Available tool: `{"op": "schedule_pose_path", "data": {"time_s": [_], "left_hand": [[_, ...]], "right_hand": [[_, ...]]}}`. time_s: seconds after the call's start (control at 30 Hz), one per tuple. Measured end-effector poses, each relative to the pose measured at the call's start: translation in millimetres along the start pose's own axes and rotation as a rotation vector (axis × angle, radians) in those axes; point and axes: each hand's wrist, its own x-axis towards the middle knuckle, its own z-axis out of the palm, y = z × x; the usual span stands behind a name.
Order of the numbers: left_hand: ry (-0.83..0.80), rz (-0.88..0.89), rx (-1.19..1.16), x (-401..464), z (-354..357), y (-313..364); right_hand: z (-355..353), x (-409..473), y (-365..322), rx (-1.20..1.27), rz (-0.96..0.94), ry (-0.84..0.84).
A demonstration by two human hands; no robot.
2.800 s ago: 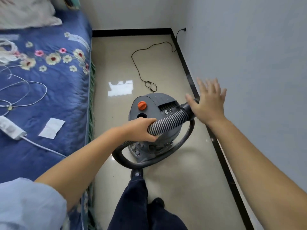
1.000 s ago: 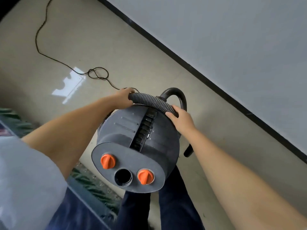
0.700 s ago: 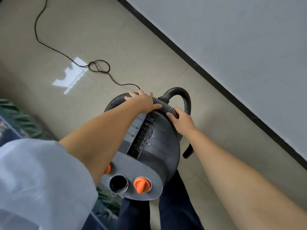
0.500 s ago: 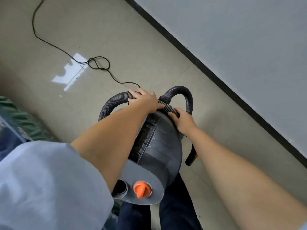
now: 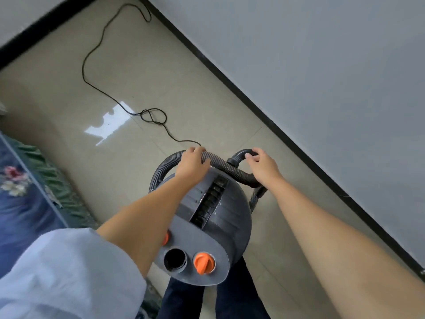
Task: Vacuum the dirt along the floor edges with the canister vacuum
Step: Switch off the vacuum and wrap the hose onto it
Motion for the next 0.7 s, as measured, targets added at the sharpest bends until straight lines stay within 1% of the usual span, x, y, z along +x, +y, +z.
{"op": "schedule_pose_path", "data": {"time_s": [0.07,0.13,0.2,0.27,0.37,0.43,0.57,0.7], "left_hand": [[0.088,0.005,-0.123,-19,-28,2],[0.161,0.028,-0.204,-35,-59,2],[0.229,0.034,-0.212,-49,-94,-5],[0.284,0.039,-0.157,-61,-128,-22],[0.329,0.056,-0.068,-75,-176,-63],[0.338,0.075,-0.028,-85,-209,-94],[0.386,0.059,-0.005,-116,-281,-168],[0.469,-0.013,-0.008,-132,-352,-229]], "right_hand": [[-1,-17,-30,0.008,-0.049,0.055],[4,-34,-63,-0.002,-0.113,0.068],[13,-48,-97,-0.062,-0.186,0.063],[26,-60,-133,-0.219,-0.239,0.047],[55,-76,-187,-0.517,-0.255,0.027],[82,-85,-220,-0.613,-0.271,0.064],[153,-112,-291,-0.705,-0.309,0.054],[210,-125,-364,-0.701,-0.398,0.027]]}}
